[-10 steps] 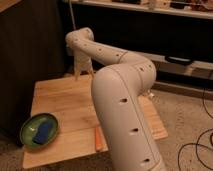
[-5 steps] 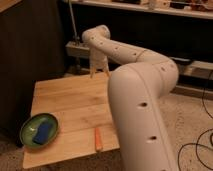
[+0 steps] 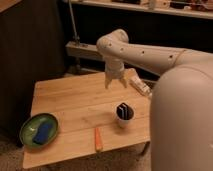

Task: Move the arm in a circular motion

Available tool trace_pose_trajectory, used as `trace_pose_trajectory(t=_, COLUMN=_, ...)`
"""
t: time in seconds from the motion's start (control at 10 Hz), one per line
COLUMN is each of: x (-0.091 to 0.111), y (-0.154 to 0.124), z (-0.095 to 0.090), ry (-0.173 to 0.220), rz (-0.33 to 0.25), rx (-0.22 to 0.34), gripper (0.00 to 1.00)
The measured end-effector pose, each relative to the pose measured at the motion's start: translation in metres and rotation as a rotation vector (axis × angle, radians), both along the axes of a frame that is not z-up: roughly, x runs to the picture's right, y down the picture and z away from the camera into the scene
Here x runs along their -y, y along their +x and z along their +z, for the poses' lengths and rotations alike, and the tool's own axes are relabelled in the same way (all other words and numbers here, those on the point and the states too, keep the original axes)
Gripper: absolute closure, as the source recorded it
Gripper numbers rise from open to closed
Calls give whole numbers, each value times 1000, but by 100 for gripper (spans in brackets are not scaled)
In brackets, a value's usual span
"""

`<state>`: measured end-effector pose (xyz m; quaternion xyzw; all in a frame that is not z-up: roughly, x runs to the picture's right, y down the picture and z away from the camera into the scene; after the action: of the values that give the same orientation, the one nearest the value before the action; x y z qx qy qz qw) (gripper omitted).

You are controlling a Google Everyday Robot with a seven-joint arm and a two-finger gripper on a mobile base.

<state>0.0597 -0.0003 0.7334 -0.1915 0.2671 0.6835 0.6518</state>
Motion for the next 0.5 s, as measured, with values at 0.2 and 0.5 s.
trace_pose_trajectory(t=0.2, x=-42, y=-5, z=-35, ry=-31, rz=35, rx=-10, gripper=35)
trace_pose_trajectory(t=0.5, x=-94, y=-40, z=-69, ry=-56, rz=59, rx=84, gripper=35)
